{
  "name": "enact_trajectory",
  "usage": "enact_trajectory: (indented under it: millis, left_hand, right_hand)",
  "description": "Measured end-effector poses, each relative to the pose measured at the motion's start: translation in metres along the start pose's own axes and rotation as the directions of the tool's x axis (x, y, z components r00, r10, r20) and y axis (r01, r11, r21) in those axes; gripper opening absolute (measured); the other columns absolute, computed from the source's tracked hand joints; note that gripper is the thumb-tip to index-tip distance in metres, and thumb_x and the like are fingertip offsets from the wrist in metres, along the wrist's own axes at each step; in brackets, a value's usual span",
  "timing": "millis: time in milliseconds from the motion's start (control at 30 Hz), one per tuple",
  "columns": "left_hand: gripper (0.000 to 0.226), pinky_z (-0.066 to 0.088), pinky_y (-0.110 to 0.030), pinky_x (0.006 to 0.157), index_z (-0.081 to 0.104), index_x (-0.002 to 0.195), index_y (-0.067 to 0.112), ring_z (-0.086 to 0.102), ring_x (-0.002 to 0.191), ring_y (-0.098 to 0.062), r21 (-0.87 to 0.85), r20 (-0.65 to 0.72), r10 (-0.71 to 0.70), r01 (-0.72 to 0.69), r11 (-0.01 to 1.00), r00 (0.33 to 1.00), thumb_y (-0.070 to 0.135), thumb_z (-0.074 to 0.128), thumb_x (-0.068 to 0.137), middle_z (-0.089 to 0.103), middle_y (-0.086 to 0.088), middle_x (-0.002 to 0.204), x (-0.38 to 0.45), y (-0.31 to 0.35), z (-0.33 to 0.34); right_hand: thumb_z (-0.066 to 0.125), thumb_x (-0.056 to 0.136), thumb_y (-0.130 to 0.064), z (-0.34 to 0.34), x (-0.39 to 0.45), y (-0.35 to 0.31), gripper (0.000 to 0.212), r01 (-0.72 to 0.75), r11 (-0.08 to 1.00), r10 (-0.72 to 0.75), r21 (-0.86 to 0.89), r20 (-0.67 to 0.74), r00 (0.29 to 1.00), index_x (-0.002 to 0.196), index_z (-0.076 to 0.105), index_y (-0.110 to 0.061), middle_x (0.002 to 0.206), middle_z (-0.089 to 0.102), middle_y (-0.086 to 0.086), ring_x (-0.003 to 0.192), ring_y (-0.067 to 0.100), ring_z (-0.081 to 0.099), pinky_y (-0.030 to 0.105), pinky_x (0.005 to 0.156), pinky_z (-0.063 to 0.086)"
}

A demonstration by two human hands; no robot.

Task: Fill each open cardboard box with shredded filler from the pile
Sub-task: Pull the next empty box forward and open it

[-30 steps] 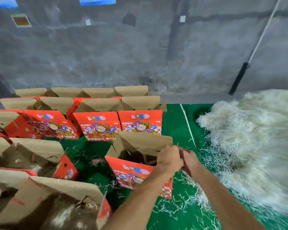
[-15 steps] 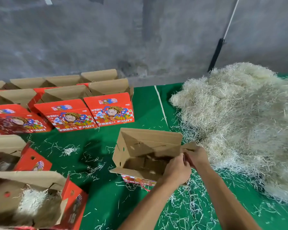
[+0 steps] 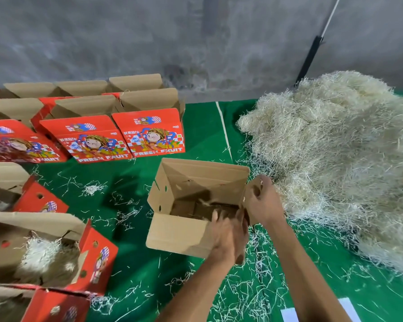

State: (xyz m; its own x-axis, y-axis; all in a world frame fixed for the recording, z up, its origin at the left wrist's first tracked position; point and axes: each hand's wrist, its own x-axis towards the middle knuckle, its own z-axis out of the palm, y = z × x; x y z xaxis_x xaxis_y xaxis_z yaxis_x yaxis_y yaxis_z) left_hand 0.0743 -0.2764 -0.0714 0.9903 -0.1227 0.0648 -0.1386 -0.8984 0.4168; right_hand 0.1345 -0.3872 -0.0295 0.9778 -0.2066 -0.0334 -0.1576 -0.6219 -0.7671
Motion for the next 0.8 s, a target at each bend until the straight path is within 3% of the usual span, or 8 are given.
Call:
enact_trajectory:
  millis: [133,200,267,333,367,433,700,800]
  left_hand:
    - [0.027,0.037,-0.039,0.089,0.061,0.103,0.022,0.064,0.091,-0.020,0.221,0.098,0.020,-0.041,0.974,0.995,0.040,0.041,0.100,0.073,0.001,0.091,0.004,-0.005,-0.001]
    - [0.045,0.043,-0.034,0.078,0.067,0.081,0.017,0.066,0.068,-0.017,0.286,0.097,0.070,-0.095,0.953,0.993,0.035,0.033,0.103,0.072,0.002,0.074,0.006,-0.004,-0.006]
    - [0.061,0.043,-0.029,0.066,0.066,0.067,0.015,0.059,0.049,-0.015,0.326,0.107,0.143,-0.170,0.930,0.984,0.036,0.023,0.105,0.065,0.004,0.059,0.008,-0.005,-0.006]
    - [0.057,0.042,-0.026,0.059,0.063,0.059,0.015,0.058,0.043,-0.015,0.380,0.132,0.192,-0.228,0.896,0.973,0.032,0.030,0.102,0.064,0.003,0.052,0.013,-0.009,-0.010]
    - [0.054,0.043,-0.025,0.057,0.063,0.058,0.016,0.060,0.043,-0.016,0.388,0.151,0.213,-0.256,0.886,0.965,0.031,0.032,0.100,0.063,0.002,0.051,0.017,-0.010,-0.013]
    - [0.051,0.046,-0.025,0.057,0.063,0.060,0.016,0.061,0.045,-0.017,0.381,0.165,0.245,-0.291,0.877,0.955,0.031,0.033,0.099,0.064,0.002,0.053,0.021,-0.017,-0.014]
    - [0.061,0.040,-0.022,0.044,0.066,0.054,0.008,0.058,0.036,-0.021,0.259,-0.100,-0.021,0.046,0.965,0.995,0.029,0.036,0.104,0.061,-0.001,0.044,0.019,-0.001,0.006]
    - [0.050,0.047,-0.026,0.053,0.063,0.072,0.022,0.063,0.057,-0.015,0.166,-0.169,0.030,-0.002,0.986,0.985,0.029,0.027,0.106,0.066,0.004,0.064,0.022,-0.001,0.006]
  right_hand:
    - [0.063,0.092,-0.014,0.002,-0.004,0.015,0.075,0.017,0.945,-0.048,-0.327,-0.086,0.995,0.153,0.020,-0.021,0.147,0.043,0.012,0.082,0.028,0.067,0.035,0.050,0.057]
    - [0.054,0.098,-0.022,0.002,-0.005,0.029,0.058,0.004,0.876,-0.045,-0.483,-0.074,0.996,0.150,0.030,-0.025,0.164,0.022,0.005,0.129,0.038,0.053,0.051,0.090,0.057]
    - [0.028,0.106,-0.041,0.013,-0.010,0.043,0.048,0.075,0.863,-0.087,-0.500,0.000,0.996,0.144,0.046,-0.019,0.160,0.032,0.005,0.146,0.032,0.034,0.050,0.117,0.033]
    - [0.016,0.104,-0.051,0.025,-0.015,0.045,0.062,0.104,0.951,-0.080,-0.292,0.094,0.992,0.136,0.053,-0.013,0.136,0.060,0.007,0.132,0.028,0.052,0.031,0.110,0.041]
    - [0.017,0.104,-0.054,0.029,-0.015,0.043,0.062,0.068,0.988,-0.049,-0.140,0.130,0.990,0.131,0.054,-0.012,0.116,0.066,0.003,0.113,0.022,0.061,0.015,0.090,0.048]
    - [0.024,0.106,-0.052,0.036,-0.012,0.041,0.052,-0.008,0.998,-0.007,0.069,0.214,0.977,0.134,0.049,-0.017,0.103,0.063,-0.007,0.094,0.008,0.061,-0.001,0.070,0.041]
    - [0.035,0.105,-0.028,0.049,0.007,0.040,0.029,-0.245,0.812,0.100,0.529,0.286,0.953,0.118,0.062,-0.028,0.104,0.075,-0.009,0.095,0.003,0.069,0.010,0.075,0.052]
    - [0.040,0.106,-0.027,0.050,0.011,0.039,0.030,-0.278,0.773,0.109,0.571,0.312,0.944,0.130,0.059,-0.025,0.112,0.073,-0.004,0.104,0.008,0.068,0.023,0.089,0.054]
